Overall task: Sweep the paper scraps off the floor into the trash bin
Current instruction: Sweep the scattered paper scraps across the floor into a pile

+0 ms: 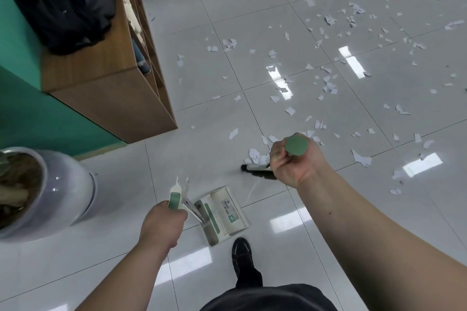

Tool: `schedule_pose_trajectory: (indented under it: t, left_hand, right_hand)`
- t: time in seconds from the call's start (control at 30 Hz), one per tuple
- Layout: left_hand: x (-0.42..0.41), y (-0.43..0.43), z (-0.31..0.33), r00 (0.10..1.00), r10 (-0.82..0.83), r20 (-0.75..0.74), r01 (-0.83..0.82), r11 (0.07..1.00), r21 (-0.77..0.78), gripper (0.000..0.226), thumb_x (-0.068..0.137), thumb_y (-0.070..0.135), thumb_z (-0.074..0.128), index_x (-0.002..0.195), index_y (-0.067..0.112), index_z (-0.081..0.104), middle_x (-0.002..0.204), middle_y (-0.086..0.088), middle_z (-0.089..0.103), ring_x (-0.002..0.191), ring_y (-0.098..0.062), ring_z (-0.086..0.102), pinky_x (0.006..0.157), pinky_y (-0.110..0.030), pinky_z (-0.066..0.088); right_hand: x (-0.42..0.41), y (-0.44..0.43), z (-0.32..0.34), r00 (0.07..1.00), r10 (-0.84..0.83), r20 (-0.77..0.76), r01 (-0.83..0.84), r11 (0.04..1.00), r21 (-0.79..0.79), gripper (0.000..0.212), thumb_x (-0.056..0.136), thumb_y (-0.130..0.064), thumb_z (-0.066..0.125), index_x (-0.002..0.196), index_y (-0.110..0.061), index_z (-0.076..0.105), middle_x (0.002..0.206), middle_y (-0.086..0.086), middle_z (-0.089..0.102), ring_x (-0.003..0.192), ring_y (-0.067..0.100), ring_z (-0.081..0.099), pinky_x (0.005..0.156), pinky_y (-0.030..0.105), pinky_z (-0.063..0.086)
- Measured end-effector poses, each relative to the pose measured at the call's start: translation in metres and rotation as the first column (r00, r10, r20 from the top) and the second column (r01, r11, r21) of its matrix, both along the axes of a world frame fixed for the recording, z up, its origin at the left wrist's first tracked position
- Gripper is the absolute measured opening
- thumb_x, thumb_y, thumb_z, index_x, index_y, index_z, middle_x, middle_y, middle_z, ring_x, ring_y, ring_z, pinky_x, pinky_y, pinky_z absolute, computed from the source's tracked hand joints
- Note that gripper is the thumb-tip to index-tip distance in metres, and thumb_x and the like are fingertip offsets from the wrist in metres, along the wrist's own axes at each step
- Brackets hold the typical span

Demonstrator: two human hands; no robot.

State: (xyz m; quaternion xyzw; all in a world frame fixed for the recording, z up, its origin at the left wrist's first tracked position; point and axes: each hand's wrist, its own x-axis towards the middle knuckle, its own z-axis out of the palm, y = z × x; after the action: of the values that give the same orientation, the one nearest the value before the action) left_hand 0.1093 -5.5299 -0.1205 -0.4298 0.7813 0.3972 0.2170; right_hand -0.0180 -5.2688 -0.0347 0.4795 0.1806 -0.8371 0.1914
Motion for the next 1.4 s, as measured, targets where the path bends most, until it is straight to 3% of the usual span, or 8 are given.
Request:
schedule_pose_trajectory:
  t: [0.13,0.3,0.4,0.63,0.77,0.87,1.13,1.4]
  left_hand:
    - [-0.007,0.004,0.001,1.0,0.002,0.002,-0.002,1.0,-0.002,0.006,0.077,0.004,0.053,0.074,0.009,0.05,0.061,-0.008,0.041,0.053,-0.024,0.034,0.049,-0.026,0.031]
    - [-0.018,0.01,0.002,1.0,-0.015,0.0,0.015,1.0,-0.012,0.007,0.076,0.005,0.052,0.074,0.009,0.048,0.062,-0.008,0.04,0.054,-0.024,0.034,0.048,-0.025,0.03]
    - [-0.027,0.018,0.004,0.998,-0.063,-0.01,0.063,0.998,-0.02,0.008,0.078,0.006,0.053,0.073,0.01,0.048,0.062,-0.006,0.043,0.054,-0.026,0.037,0.048,-0.025,0.033]
    - [-0.052,0.052,0.009,0.989,-0.138,-0.045,0.139,0.99,0.033,0.014,0.083,0.005,0.052,0.071,0.012,0.048,0.059,-0.004,0.043,0.054,-0.025,0.039,0.052,-0.027,0.033]
    - [-0.079,0.08,0.016,0.975,-0.211,-0.075,0.215,0.975,0.048,0.016,0.082,0.004,0.053,0.07,0.012,0.046,0.059,-0.005,0.043,0.053,-0.025,0.037,0.048,-0.024,0.029]
    - [-0.101,0.106,0.022,0.956,-0.273,-0.106,0.282,0.957,0.072,0.019,0.081,0.004,0.053,0.068,0.013,0.044,0.058,-0.005,0.041,0.052,-0.025,0.034,0.049,-0.024,0.028]
    - [-0.149,0.198,0.033,0.903,-0.407,-0.138,0.417,0.907,0.056,0.013,0.078,0.003,0.053,0.071,0.011,0.045,0.057,-0.005,0.039,0.052,-0.024,0.034,0.049,-0.025,0.029]
    - [-0.186,0.302,0.028,0.903,-0.417,-0.103,0.422,0.906,0.03,0.005,0.078,0.004,0.053,0.077,0.008,0.05,0.061,-0.007,0.04,0.053,-0.024,0.035,0.05,-0.028,0.032]
  right_hand:
    - [-0.026,0.004,-0.024,0.997,-0.041,-0.07,0.041,0.999,-0.001,0.016,0.068,-0.006,0.048,0.058,-0.017,0.039,0.047,-0.002,0.04,0.038,0.013,0.047,0.037,0.013,0.038]
    - [-0.061,0.018,-0.057,0.989,-0.135,-0.057,0.136,0.991,0.011,0.024,0.089,-0.01,0.047,0.066,-0.016,0.044,0.051,-0.003,0.045,0.04,0.012,0.053,0.038,0.016,0.043]
    - [-0.067,0.034,-0.073,0.992,-0.057,-0.11,0.063,0.996,0.058,0.013,0.072,-0.007,0.051,0.072,-0.018,0.044,0.055,-0.004,0.046,0.04,0.012,0.049,0.039,0.016,0.041]
    - [-0.017,0.108,-0.059,0.959,0.261,-0.109,-0.247,0.961,0.125,0.057,0.03,-0.008,0.081,0.071,-0.02,0.042,0.056,-0.006,0.048,0.038,0.009,0.047,0.033,0.017,0.035]
    - [0.02,0.162,-0.029,0.943,0.328,0.05,-0.33,0.913,0.241,0.009,0.071,-0.014,0.053,0.071,-0.013,0.045,0.05,-0.001,0.047,0.032,0.011,0.046,0.028,0.016,0.033]
    - [0.045,0.204,-0.019,0.948,0.296,0.118,-0.319,0.879,0.354,0.006,0.074,-0.011,0.051,0.076,-0.013,0.045,0.054,0.001,0.05,0.033,0.013,0.047,0.029,0.017,0.033]
    - [0.093,0.321,-0.024,0.885,0.238,0.401,-0.455,0.624,0.635,0.002,0.083,-0.005,0.055,0.085,-0.007,0.055,0.066,0.012,0.058,0.045,0.019,0.042,0.044,0.019,0.029]
    - [0.067,0.469,-0.06,0.764,0.288,0.577,-0.643,0.41,0.647,0.007,0.082,-0.001,0.053,0.085,-0.005,0.058,0.078,0.017,0.056,0.064,0.027,0.048,0.054,0.023,0.034]
